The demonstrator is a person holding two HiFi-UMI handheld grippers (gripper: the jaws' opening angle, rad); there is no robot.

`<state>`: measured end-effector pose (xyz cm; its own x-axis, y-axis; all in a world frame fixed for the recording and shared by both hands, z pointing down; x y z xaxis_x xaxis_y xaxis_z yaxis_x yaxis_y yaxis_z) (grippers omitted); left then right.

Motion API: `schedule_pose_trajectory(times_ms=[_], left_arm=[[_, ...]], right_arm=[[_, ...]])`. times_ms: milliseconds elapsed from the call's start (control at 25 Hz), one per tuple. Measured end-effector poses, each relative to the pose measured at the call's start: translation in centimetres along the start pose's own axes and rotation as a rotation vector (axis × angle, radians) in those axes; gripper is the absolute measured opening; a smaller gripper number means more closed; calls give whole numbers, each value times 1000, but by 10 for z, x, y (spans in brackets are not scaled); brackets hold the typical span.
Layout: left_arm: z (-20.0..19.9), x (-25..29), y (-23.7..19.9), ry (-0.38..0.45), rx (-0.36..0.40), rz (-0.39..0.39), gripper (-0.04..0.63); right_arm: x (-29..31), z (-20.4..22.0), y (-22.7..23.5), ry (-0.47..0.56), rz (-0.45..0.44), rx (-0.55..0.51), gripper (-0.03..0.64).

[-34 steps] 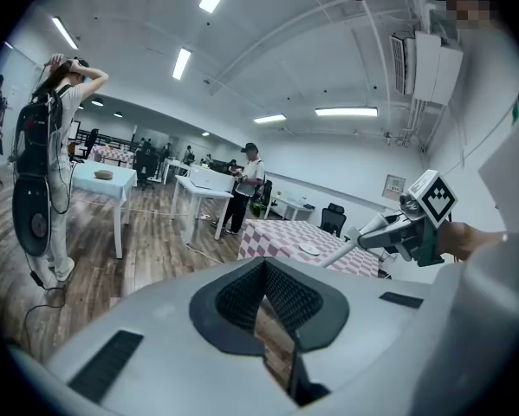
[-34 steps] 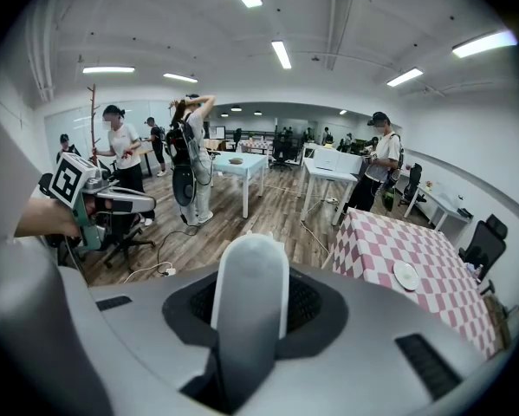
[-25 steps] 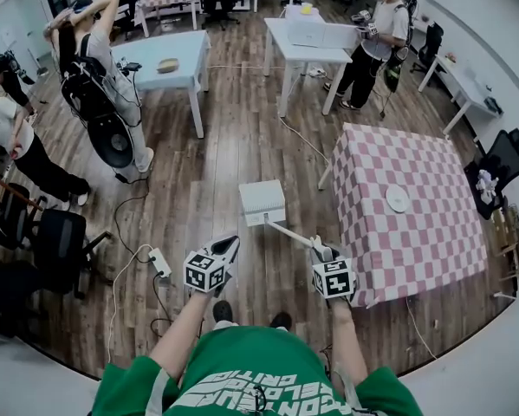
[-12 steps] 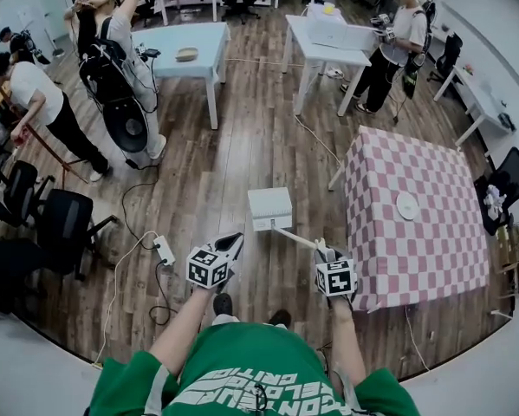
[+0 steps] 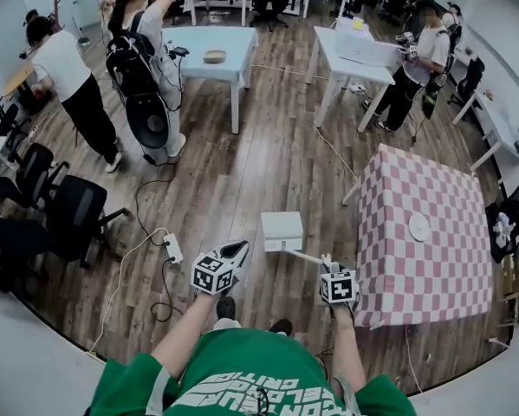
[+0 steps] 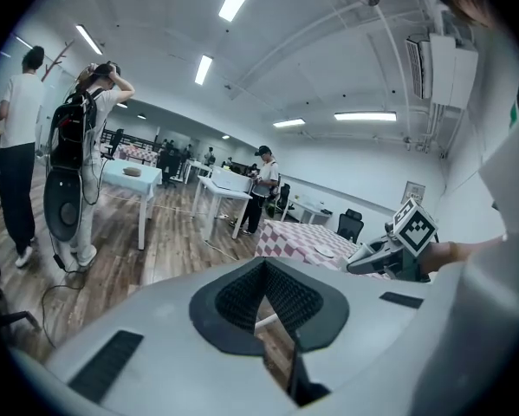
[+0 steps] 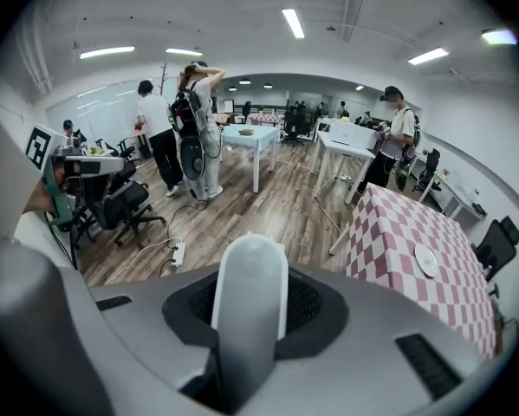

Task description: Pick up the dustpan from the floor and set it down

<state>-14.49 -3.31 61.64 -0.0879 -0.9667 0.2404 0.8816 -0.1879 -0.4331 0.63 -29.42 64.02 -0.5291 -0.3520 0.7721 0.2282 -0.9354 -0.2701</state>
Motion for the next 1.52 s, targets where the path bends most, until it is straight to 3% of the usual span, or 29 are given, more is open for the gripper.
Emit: schedule_pose_trajectory(times_ms=[1520], left_arm=[[15, -35, -4, 4, -25, -74, 3]], right_arm=[[110, 94, -29, -222, -4, 8, 107]])
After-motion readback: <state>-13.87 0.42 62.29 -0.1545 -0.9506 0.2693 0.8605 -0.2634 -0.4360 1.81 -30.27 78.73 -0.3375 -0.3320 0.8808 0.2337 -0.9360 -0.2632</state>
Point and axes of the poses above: the fingertips, and each gripper's own axes: x forward along the fingers, y to its right, z out of its underside, the point moved 5 cm from there along -x, backward along the fingers, and after that the axes turned 15 degrees about z, right-handed, at the moved point
